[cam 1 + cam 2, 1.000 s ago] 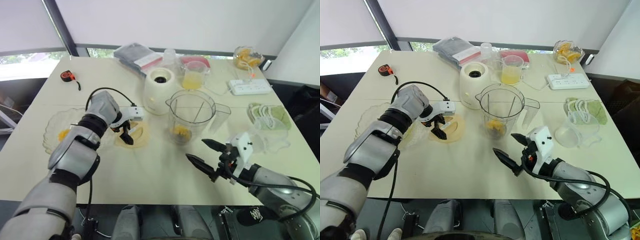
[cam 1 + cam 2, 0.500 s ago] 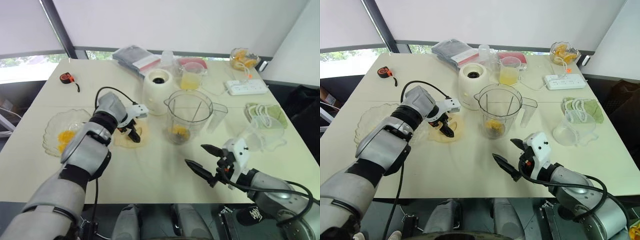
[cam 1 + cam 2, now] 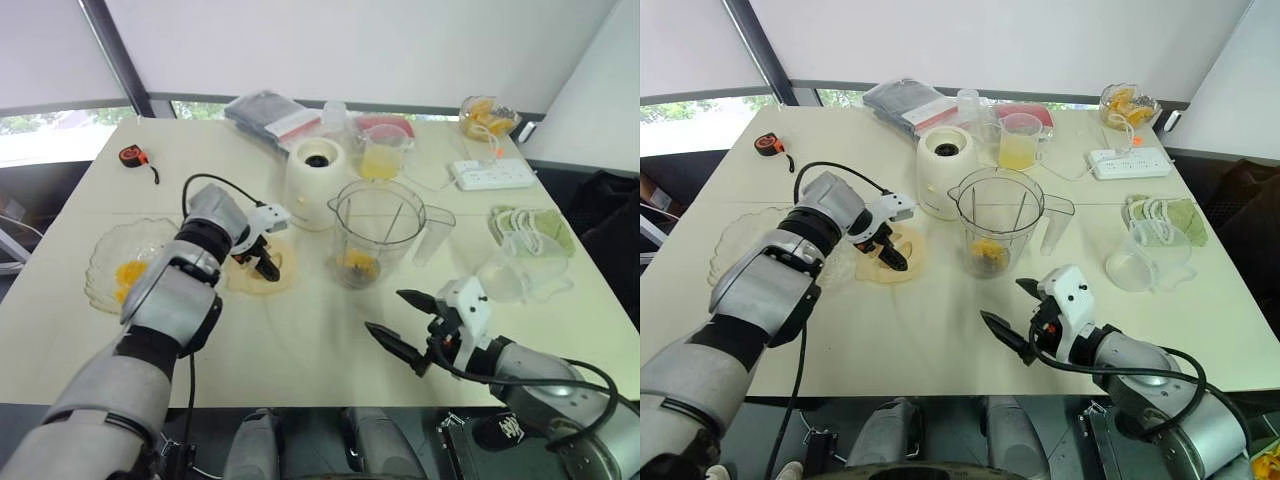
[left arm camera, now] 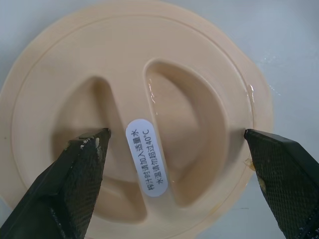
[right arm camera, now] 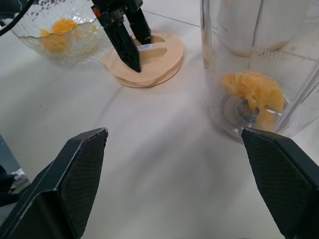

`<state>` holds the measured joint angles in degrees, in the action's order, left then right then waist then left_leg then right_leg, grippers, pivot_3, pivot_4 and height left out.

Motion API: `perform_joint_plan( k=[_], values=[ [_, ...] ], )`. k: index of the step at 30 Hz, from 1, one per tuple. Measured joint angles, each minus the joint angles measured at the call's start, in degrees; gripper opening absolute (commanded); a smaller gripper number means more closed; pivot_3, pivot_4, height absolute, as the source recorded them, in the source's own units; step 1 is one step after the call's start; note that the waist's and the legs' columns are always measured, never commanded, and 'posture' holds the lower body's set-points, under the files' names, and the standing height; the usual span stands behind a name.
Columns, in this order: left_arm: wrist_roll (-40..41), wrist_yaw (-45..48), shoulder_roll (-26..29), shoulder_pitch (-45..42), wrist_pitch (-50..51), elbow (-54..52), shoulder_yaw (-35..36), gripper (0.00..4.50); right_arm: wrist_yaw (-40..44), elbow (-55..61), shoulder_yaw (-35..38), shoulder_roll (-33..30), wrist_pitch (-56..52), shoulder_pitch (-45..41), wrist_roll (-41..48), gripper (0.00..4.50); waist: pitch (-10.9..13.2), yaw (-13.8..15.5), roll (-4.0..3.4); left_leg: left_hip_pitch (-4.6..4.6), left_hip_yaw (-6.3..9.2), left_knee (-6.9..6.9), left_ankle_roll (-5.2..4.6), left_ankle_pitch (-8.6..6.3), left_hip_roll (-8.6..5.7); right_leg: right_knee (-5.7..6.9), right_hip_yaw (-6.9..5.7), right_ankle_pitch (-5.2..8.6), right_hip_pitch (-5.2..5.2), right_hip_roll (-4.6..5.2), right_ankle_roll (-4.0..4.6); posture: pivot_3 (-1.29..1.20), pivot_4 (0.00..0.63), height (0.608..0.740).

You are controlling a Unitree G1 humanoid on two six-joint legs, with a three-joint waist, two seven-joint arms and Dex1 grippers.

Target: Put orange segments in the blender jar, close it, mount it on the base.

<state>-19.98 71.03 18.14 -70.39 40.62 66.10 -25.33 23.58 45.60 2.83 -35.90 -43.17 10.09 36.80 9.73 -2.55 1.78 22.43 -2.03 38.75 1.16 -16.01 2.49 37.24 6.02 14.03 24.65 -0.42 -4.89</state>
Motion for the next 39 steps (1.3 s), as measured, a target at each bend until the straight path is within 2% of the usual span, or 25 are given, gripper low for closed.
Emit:
perform_joint_plan(
  k=[9, 13, 38, 39],
  values=[
    [1.84, -2.07, 0.28, -0.73, 2.84, 1.4, 2.06, 4.48, 1.94, -1.09, -0.26, -0.16, 0.0, -0.45, -1.83, 4.49, 0.02, 0.0, 0.03, 0.03, 0.0, 0.0, 0.0, 0.0, 0.0, -0.02, 0.0, 0.0, 0.01, 0.0, 0.0, 0.0, 0.15, 0.74],
    [2.19, -2.64, 0.24, -0.9, 3.01, 1.53, 2.6, 3.26, 2.66, -1.43, -0.27, -0.16, 0.0, -0.97, -2.34, 4.5, 0.02, 0.01, 0.04, 0.05, 0.0, 0.0, 0.0, 0.0, 0.0, -0.03, 0.0, 0.0, 0.02, 0.0, 0.0, 0.0, 0.15, 0.74],
    [4.99, -10.49, -0.96, -1.22, 5.17, 2.77, 5.99, 3.26, 4.53, -2.03, -0.76, -0.3, -0.01, -1.15, -5.77, 4.5, 0.1, 0.09, 0.17, 0.08, 0.0, 0.0, 0.0, -0.01, -0.01, -0.03, 0.0, 0.0, 0.04, 0.01, -0.01, 0.0, 0.15, 0.74],
    [5.0, -10.83, -0.99, -1.17, 5.17, 2.77, 6.01, 2.99, 4.53, -2.03, -0.84, -0.3, -0.01, -1.14, -6.0, 4.5, 0.1, 0.09, 0.17, 0.07, 0.0, 0.0, 0.0, -0.01, -0.01, -0.03, 0.0, 0.0, 0.04, 0.01, -0.01, 0.0, 0.15, 0.74]
  ],
)
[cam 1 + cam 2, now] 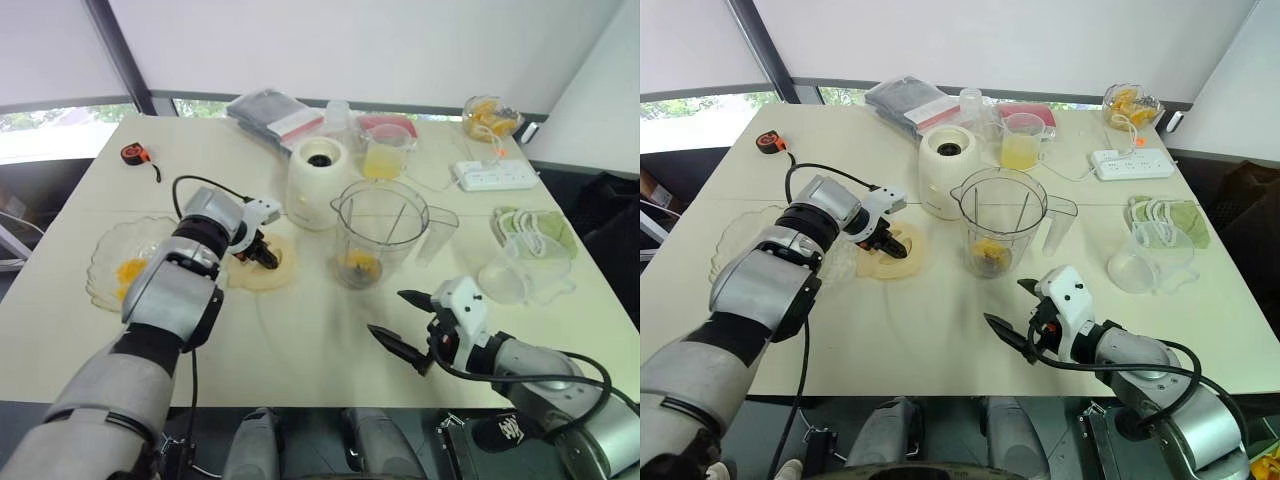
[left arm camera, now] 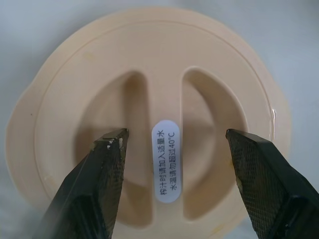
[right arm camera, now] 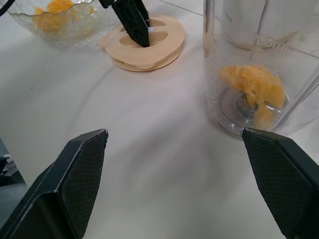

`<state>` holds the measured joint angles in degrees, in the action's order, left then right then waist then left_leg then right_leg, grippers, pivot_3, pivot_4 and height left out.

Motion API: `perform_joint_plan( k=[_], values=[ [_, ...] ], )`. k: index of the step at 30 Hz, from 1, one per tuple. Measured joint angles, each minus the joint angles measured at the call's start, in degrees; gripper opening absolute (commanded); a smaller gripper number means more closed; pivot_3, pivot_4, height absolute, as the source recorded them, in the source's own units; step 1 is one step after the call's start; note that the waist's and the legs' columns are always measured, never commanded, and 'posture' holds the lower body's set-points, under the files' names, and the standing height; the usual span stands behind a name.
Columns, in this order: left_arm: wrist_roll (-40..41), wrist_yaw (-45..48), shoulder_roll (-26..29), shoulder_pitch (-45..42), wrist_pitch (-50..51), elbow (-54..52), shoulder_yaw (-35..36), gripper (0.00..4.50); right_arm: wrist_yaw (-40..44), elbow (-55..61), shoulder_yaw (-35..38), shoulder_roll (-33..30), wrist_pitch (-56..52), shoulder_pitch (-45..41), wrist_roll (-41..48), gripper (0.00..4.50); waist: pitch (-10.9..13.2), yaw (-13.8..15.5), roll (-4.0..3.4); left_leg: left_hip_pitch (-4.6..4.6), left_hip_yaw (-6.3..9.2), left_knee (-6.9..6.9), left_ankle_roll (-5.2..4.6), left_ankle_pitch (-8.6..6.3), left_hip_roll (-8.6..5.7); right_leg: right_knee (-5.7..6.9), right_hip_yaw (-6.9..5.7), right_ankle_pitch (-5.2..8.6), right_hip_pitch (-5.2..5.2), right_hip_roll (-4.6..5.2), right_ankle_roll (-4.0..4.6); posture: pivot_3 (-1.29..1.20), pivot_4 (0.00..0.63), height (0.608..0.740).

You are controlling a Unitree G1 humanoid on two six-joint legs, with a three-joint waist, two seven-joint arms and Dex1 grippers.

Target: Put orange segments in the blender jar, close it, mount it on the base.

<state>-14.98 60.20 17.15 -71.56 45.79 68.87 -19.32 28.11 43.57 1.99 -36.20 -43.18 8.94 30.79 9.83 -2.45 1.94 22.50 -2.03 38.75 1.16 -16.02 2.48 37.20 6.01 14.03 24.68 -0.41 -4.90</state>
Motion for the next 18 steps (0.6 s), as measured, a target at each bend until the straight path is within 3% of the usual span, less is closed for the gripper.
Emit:
perform_joint_plan(
  k=[2, 6, 7, 18],
  values=[
    [-0.04, -0.71, -0.15, 0.18, 0.01, -0.01, -0.01, 2.42, 0.0, 0.0, -0.06, 0.0, 0.0, 0.0, -0.29, 4.5, -0.01, 0.0, -0.02, -0.02, 0.0, 0.0, 0.0, 0.0, 0.0, 0.0, 0.0, 0.0, -0.02, 0.0, 0.0, 0.0, 0.15, 0.74],
    [-0.33, -1.63, 0.27, 0.46, 0.02, -0.42, -0.04, 0.46, -0.02, -0.01, -0.12, 0.03, 0.01, 0.34, -0.84, 4.5, -0.04, 0.0, -0.03, -0.04, 0.0, 0.0, 0.0, 0.0, 0.0, 0.0, 0.0, 0.0, -0.03, 0.0, 0.0, 0.0, 0.15, 0.74],
    [-0.37, -1.64, 0.39, 0.43, 0.02, -0.54, -0.04, 0.23, -0.02, -0.03, -0.33, 0.07, 0.05, 0.37, -0.99, 4.5, -0.11, 0.04, -0.09, -0.08, 0.0, 0.0, 0.0, 0.0, 0.0, -0.01, 0.0, 0.01, -0.08, 0.0, -0.01, 0.0, 0.15, 0.74],
    [-1.94, 1.31, 1.3, 1.26, -1.78, -2.16, -2.13, 0.23, -0.73, -0.06, -1.15, 0.88, 0.43, 1.37, -2.43, 4.5, -0.14, -0.11, -0.14, -0.09, 0.0, -0.01, 0.0, 0.0, -0.01, -0.01, 0.0, 0.02, -0.08, 0.01, 0.0, 0.0, 0.15, 0.74]
  ],
)
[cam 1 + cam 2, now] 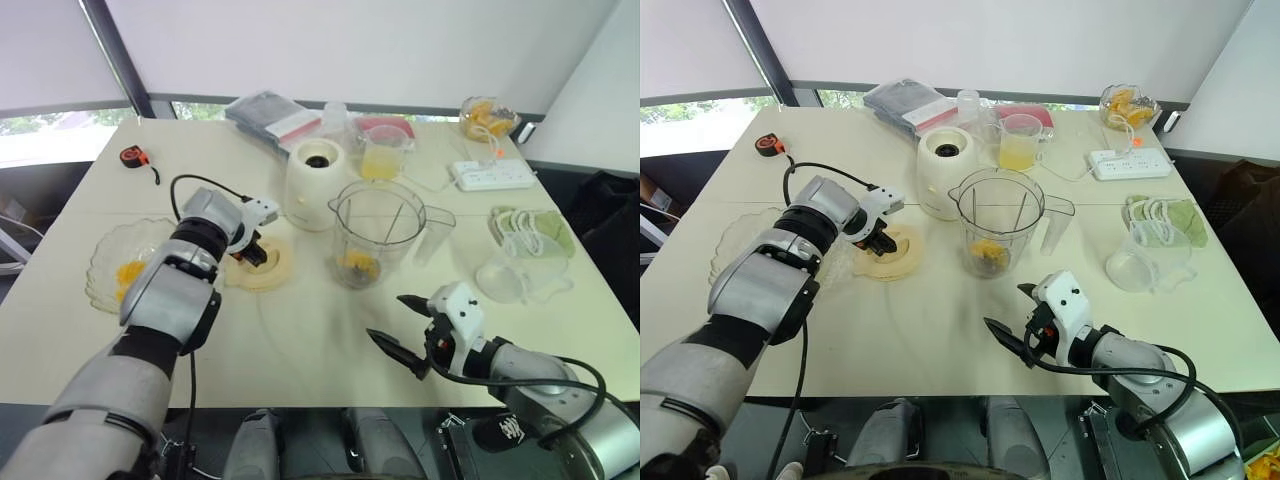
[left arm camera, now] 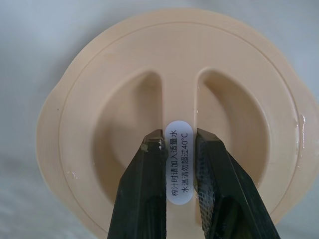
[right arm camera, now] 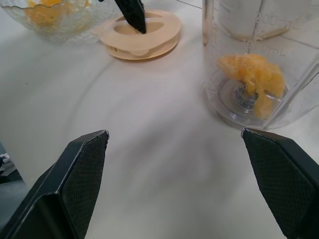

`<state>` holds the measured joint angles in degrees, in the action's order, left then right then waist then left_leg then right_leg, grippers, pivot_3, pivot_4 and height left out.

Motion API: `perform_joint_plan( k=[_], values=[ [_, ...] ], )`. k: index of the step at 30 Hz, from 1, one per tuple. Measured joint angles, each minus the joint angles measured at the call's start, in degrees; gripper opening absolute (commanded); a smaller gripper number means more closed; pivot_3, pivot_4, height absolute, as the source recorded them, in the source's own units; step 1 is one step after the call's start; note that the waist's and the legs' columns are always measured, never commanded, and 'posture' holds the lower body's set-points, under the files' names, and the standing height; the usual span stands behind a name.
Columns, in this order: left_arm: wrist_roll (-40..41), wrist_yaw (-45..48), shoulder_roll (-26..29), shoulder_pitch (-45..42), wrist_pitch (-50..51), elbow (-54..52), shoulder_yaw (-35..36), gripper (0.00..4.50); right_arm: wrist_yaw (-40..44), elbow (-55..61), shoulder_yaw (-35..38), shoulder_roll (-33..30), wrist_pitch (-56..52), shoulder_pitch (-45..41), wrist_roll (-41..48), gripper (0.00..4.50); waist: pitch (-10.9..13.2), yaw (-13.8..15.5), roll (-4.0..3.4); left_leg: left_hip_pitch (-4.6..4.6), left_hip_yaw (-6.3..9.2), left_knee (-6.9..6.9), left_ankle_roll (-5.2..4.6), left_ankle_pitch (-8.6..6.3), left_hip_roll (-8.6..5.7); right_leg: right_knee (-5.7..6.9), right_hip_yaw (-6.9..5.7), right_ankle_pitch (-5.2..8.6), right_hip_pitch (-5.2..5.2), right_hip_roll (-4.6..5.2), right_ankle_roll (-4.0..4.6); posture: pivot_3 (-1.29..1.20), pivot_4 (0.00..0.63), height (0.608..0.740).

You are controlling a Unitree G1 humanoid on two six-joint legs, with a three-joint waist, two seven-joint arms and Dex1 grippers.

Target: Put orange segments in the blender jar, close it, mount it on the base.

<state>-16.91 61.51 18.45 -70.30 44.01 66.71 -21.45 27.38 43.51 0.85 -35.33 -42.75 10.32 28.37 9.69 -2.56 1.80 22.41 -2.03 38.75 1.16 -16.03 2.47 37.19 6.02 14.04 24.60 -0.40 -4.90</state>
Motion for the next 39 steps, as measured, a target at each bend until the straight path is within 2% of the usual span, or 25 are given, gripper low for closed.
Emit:
perform_joint_plan(
  k=[10, 20, 25, 39],
  values=[
    [-0.62, 13.12, 4.96, -1.0, -10.27, -2.83, -2.61, 0.23, -0.73, -3.49, 0.54, 1.86, 3.15, 1.38, -1.85, 4.5, 0.18, 0.12, 0.3, 0.28, -0.02, 0.0, 0.0, 0.0, 0.0, -0.06, 0.0, -0.01, 0.23, 0.02, 0.02, 0.0, 0.15, 0.74],
    [-1.32, 19.28, 8.65, -7.87, -24.53, -2.91, -2.46, 0.23, -6.58, -12.04, 2.91, 9.78, 12.5, 0.99, -7.89, 4.5, 0.2, 0.08, 0.31, 0.43, -0.03, 0.0, 0.0, 0.0, 0.01, -0.05, -0.01, 0.0, 0.37, 0.02, 0.01, 0.0, 0.15, 0.74],
    [-1.41, 25.11, 10.86, -12.01, -32.04, -2.66, -2.47, 0.23, -10.53, -16.75, 5.54, 12.65, 17.07, 0.55, -11.41, 4.5, 0.2, 0.03, 0.3, 0.79, -0.03, 0.02, 0.0, 0.0, 0.0, -0.01, 0.0, -0.02, 0.74, 0.01, 0.0, 0.0, 0.15, 0.74],
    [-3.31, 21.7, 9.03, -19.73, -39.8, 5.66, -2.29, 0.23, -18.86, -23.41, 8.04, 19.67, 22.09, -9.8, -15.88, 4.5, 0.21, 0.03, 0.28, 0.91, -0.01, 0.09, -0.01, 0.0, 0.0, 0.0, -0.01, -0.08, 0.8, 0.0, -0.13, 0.0, 0.15, 0.74]
  ],
)
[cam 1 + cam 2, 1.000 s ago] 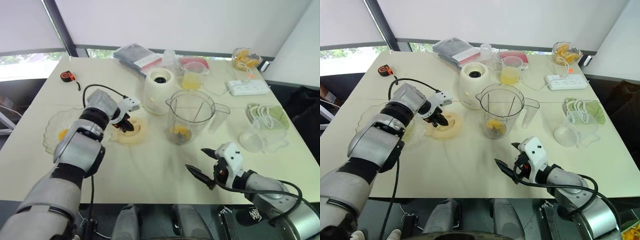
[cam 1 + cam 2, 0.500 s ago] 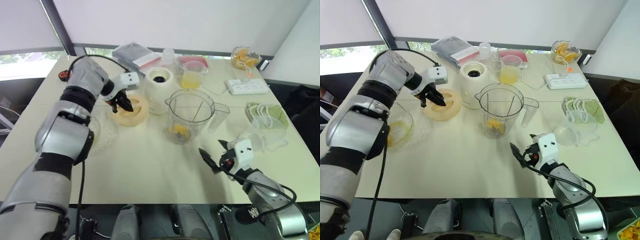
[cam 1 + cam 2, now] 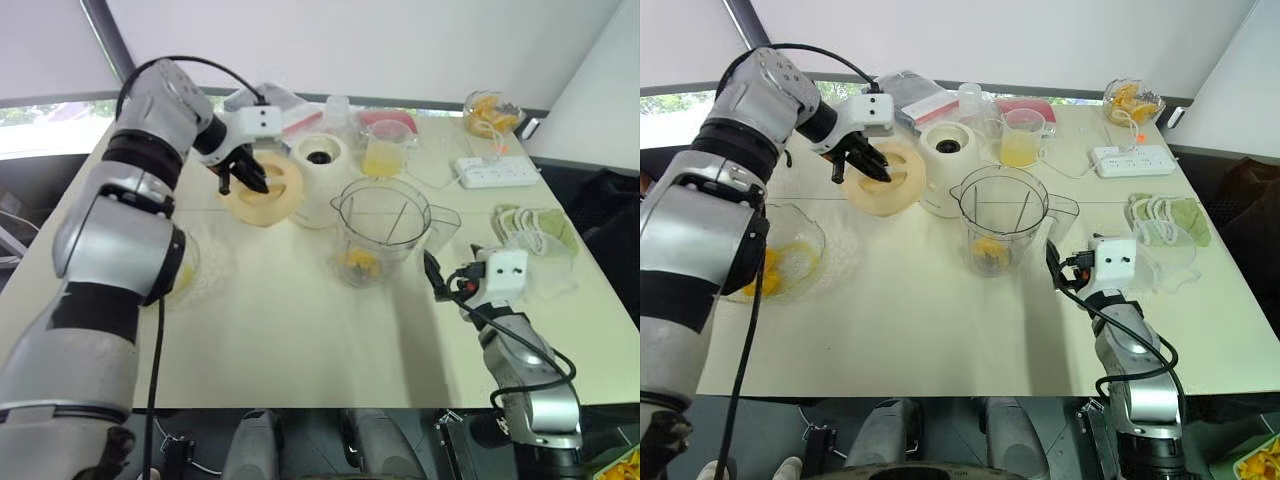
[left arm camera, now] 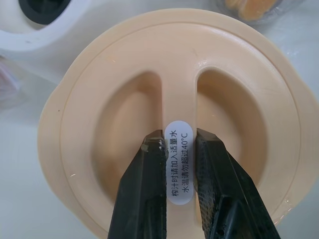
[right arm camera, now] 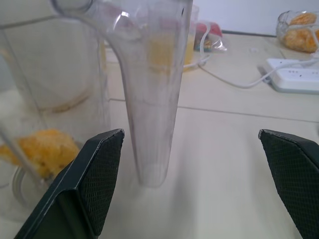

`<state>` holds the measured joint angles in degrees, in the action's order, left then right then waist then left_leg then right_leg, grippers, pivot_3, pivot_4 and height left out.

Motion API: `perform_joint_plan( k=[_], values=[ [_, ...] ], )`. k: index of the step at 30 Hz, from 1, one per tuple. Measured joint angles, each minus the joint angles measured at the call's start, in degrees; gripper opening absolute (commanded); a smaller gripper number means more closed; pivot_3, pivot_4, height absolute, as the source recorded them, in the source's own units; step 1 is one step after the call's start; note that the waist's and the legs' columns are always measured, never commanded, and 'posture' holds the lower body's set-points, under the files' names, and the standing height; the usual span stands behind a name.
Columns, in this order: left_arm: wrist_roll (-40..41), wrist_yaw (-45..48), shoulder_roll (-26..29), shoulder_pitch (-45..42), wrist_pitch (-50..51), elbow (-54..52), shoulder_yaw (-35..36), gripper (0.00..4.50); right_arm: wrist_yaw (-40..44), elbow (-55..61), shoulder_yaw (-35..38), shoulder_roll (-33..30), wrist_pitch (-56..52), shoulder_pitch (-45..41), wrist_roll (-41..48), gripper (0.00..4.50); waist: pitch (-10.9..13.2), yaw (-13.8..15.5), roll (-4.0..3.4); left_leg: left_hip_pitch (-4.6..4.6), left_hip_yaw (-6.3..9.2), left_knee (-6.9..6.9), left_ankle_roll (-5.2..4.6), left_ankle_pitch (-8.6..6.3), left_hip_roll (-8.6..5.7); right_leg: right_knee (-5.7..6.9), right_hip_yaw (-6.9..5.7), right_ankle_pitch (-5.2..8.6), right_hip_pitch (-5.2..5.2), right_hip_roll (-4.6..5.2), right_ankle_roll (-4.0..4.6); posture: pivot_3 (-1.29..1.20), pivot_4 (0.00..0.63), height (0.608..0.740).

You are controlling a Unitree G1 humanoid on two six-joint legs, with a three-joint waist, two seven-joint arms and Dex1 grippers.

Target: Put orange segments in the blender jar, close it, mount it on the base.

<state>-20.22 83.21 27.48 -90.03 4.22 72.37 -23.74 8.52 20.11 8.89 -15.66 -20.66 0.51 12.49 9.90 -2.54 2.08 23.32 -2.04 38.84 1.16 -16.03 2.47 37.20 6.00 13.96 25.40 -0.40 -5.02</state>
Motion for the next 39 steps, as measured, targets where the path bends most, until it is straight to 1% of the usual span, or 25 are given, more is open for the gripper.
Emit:
perform_joint_plan(
  k=[7, 18, 21, 24, 26, 27, 31, 39],
  values=[
    [-0.02, -0.75, -0.76, -0.65, -0.09, 0.87, 0.47, 0.23, -1.36, -3.43, -0.51, 2.07, 0.16, -4.13, -0.91, 4.5, 0.0, -0.09, -0.01, -0.01, 0.0, 0.01, 0.0, 0.0, 0.0, 0.03, 0.0, -0.04, 0.01, -0.01, -0.06, 0.0, 0.15, 0.74],
    [0.0, -1.36, -0.77, -0.64, 0.22, 1.33, 1.52, 0.23, -3.98, -4.78, -1.2, 5.47, 0.14, -8.17, -1.32, 4.5, 0.0, -0.06, -0.01, 0.0, 0.01, 0.02, 0.0, 0.0, 0.0, 0.04, 0.0, -0.05, 0.01, -0.02, -0.08, 0.0, 0.15, 0.74],
    [0.01, -1.77, -0.83, -0.64, 0.24, 1.34, 2.24, 0.23, -4.17, -4.79, -1.17, 5.57, 0.13, -8.22, -1.55, 3.62, 0.0, -0.1, -0.01, 0.0, 0.01, 0.01, 0.0, 0.0, 0.0, 0.05, 0.0, -0.05, 0.02, -0.02, -0.09, 0.0, 0.15, 0.74],
    [0.06, -2.41, -1.2, -0.64, 0.2, 1.35, 2.7, 0.23, -4.19, -4.84, -1.37, 5.73, 0.13, -8.22, -1.65, 2.12, 0.0, -0.06, -0.01, 0.0, 0.02, 0.01, 0.0, 0.0, 0.0, 0.06, -0.01, -0.05, 0.01, -0.02, -0.09, 0.0, 0.15, 0.74],
    [0.28, -3.2, -1.61, -0.65, 0.11, 1.38, 3.13, 0.23, -4.22, -4.9, -1.73, 6.05, 0.16, -8.27, -1.63, 1.02, 0.0, -0.05, -0.01, 0.0, 0.02, 0.02, 0.0, 0.0, 0.0, 0.06, 0.0, -0.05, 0.01, -0.02, -0.09, 0.0, 0.15, 0.74],
    [0.49, -3.45, -1.8, -0.67, 0.1, 1.41, 3.35, 0.23, -4.17, -4.91, -1.83, 6.12, 0.15, -8.46, -1.66, 0.96, 0.0, -0.04, -0.01, 0.0, 0.02, 0.03, 0.0, 0.0, 0.0, 0.07, 0.0, -0.06, 0.01, -0.02, -0.09, 0.0, 0.15, 0.74],
    [0.91, -3.68, -2.33, -1.62, -0.02, 1.92, 4.6, 0.23, -4.35, -5.01, -1.71, 6.22, 0.1, -8.58, -1.61, 0.97, 0.0, -0.03, -0.01, 0.01, 0.02, 0.04, 0.0, 0.0, 0.0, 0.06, -0.01, -0.06, 0.01, -0.02, -0.09, 0.0, 0.15, 0.74],
    [2.52, -3.89, -4.92, -7.7, -3.67, 2.27, 7.64, 0.23, -4.56, -5.0, -1.73, 6.62, -0.74, -9.1, -1.53, 0.97, 0.0, -0.07, -0.02, -0.01, 0.01, 0.05, 0.0, 0.0, -0.01, 0.09, 0.0, -0.06, 0.01, -0.02, -0.1, 0.0, 0.15, 0.74]
  ],
)
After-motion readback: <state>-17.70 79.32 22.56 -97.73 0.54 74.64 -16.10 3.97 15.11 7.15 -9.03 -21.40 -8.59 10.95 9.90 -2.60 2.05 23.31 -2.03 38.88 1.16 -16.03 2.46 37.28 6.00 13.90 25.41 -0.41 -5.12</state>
